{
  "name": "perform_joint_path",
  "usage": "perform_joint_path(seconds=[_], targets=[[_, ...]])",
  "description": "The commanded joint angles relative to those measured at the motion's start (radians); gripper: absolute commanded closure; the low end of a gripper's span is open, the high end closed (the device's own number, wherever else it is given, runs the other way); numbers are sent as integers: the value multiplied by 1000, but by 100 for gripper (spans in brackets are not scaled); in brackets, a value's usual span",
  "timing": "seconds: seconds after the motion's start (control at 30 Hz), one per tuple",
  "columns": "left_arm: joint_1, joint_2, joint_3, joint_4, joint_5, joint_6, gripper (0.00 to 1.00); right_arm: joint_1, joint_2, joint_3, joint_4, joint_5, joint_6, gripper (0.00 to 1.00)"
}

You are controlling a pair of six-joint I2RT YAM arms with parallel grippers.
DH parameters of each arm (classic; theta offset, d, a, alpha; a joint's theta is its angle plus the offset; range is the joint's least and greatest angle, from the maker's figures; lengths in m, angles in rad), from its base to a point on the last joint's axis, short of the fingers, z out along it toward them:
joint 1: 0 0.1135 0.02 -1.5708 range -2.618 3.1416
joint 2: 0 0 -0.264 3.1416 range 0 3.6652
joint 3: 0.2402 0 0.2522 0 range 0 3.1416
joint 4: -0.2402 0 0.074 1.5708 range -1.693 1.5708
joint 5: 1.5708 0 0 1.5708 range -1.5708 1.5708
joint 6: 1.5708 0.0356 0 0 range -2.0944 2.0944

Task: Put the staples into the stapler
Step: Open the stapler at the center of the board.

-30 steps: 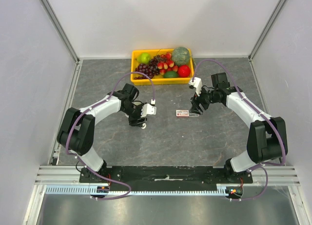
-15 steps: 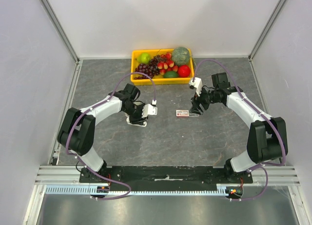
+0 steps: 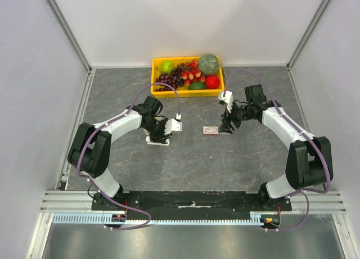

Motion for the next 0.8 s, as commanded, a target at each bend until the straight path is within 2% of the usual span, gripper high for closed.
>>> perform_joint_path(seconds=[0.0,0.23,0.4,0.57,0.77], targets=[[-10,15,77,-4,34,-94,98,-2,-80,-40,-13,-151,-112,26],[-25,-32,251,-43,228,-333,98,70,-183,-39,32,-194,-146,23],[-66,-94,338,-14,307,-511,98,159,-205,-42,212,-130,-15,20],[-116,-143,386,26,322,-634,98,202,-179,-31,343,-70,104,19],[-183,-210,380,95,268,-732,98,206,-120,-17,401,-179,194,19]])
